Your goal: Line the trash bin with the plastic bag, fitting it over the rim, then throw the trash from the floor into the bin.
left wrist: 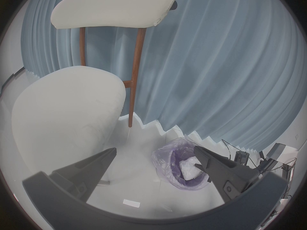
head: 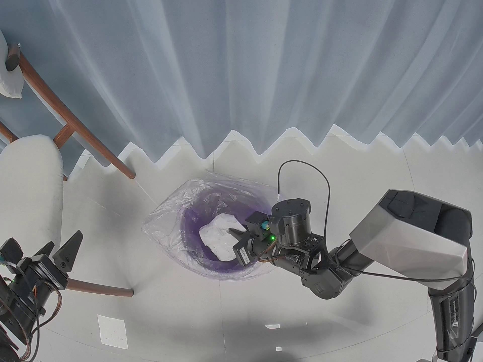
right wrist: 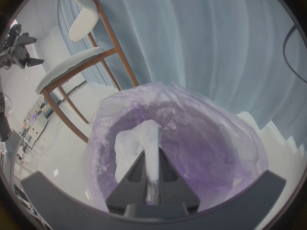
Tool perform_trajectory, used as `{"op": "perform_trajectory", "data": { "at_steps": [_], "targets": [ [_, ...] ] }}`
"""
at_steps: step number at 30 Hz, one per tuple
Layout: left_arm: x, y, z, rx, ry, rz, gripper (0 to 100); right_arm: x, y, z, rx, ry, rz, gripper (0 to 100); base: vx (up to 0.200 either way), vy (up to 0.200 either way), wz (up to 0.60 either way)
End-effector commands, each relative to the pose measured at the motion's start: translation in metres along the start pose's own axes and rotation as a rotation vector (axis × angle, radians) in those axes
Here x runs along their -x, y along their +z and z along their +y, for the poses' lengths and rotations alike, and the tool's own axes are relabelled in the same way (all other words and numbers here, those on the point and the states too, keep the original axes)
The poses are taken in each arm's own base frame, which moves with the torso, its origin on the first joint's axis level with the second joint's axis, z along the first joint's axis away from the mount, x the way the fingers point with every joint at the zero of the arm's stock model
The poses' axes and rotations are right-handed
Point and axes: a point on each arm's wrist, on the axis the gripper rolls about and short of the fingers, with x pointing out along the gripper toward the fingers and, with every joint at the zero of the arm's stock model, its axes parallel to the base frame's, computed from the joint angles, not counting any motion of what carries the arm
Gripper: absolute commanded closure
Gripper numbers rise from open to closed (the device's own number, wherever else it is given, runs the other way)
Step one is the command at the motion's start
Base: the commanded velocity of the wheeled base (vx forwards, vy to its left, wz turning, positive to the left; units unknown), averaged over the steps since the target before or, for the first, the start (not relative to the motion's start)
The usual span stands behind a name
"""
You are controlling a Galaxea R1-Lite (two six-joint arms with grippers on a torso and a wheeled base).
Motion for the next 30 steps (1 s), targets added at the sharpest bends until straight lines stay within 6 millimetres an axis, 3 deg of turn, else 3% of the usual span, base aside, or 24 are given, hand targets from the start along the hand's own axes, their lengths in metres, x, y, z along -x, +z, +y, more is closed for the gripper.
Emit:
{"op": "perform_trajectory", "data": {
  "at_steps": [1, 12, 13, 25, 29, 30],
  "targets": [
    [0.001, -0.004, 0.002, -0.005, 0.007, 0.017, 0, 0.005, -0.003, 0.000, 0.002, 0.009, 0.014, 100, 0.000, 0.000, 0.00],
    [0.001, -0.004, 0.002, -0.004, 0.009, 0.016, 0, 0.006, -0.006, 0.001, 0.006, 0.030, 0.022, 100, 0.000, 0.000, 0.00],
    [0.001, -0.004, 0.002, -0.004, 0.010, 0.015, 0, 0.006, -0.005, 0.001, 0.006, 0.029, 0.016, 0, 0.000, 0.000, 0.00],
    [0.001, -0.004, 0.003, -0.021, 0.011, 0.015, 0, 0.014, 0.017, -0.003, 0.003, 0.019, -0.044, 0, 0.000, 0.000, 0.00],
    [0.002, -0.003, 0.004, -0.022, 0.024, 0.007, 0, 0.029, 0.044, -0.010, -0.005, 0.001, -0.112, 0, 0.000, 0.000, 0.00],
    [0.002, -0.003, 0.004, -0.020, 0.028, 0.000, 0, 0.042, 0.058, -0.017, -0.025, -0.018, -0.145, 0, 0.000, 0.000, 0.00]
  ]
}}
